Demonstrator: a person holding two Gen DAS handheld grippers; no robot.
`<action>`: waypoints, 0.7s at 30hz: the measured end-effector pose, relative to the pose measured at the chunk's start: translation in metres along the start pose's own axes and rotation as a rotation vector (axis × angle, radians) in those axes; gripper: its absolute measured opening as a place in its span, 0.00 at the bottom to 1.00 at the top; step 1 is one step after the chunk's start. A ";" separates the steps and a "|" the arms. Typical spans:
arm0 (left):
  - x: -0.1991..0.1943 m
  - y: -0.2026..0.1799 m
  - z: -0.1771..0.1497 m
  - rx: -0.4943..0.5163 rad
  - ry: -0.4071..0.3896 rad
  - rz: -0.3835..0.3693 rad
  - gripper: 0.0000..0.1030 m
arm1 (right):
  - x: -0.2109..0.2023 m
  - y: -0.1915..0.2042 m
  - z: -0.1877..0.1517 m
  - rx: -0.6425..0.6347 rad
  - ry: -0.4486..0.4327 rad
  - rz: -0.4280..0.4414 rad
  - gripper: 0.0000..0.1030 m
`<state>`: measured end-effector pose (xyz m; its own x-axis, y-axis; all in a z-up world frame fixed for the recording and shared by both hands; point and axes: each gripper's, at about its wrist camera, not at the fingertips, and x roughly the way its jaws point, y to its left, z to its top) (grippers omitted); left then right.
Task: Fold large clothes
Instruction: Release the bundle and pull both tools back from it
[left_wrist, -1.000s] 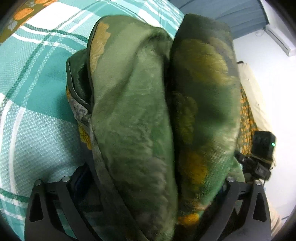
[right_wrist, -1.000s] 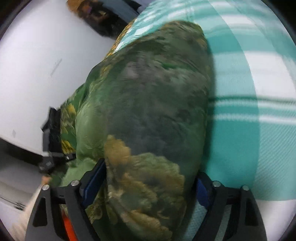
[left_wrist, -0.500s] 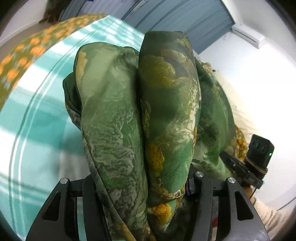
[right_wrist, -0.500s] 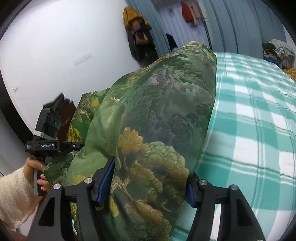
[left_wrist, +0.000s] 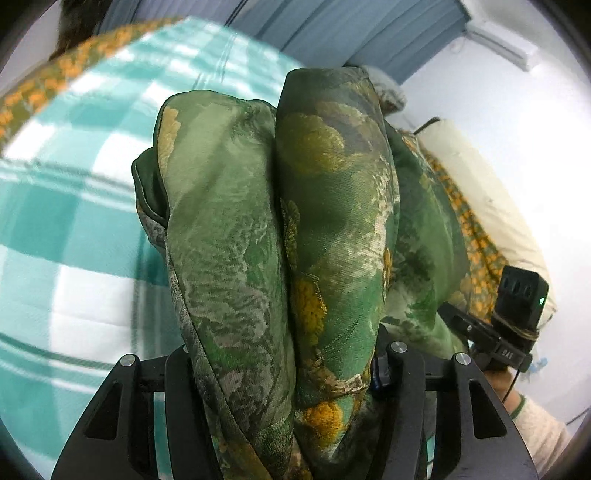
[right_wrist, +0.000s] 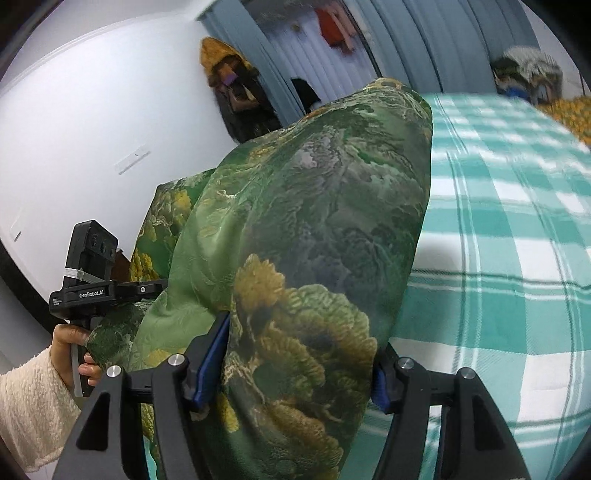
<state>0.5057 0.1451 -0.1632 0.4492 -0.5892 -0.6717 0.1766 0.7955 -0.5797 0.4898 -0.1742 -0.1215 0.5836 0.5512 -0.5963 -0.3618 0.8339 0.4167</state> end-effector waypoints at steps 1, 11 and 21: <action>0.018 0.012 -0.004 -0.036 0.037 0.018 0.60 | 0.013 -0.014 -0.002 0.021 0.034 0.002 0.63; -0.022 0.019 -0.034 -0.038 -0.064 0.155 0.95 | 0.028 -0.051 -0.023 0.200 0.151 -0.004 0.81; -0.126 -0.089 -0.094 0.325 -0.402 0.566 0.99 | -0.085 0.052 -0.067 -0.221 -0.006 -0.391 0.81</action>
<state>0.3507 0.1354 -0.0701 0.8211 -0.0322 -0.5698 0.0458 0.9989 0.0096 0.3731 -0.1760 -0.0954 0.7115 0.1938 -0.6755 -0.2591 0.9658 0.0042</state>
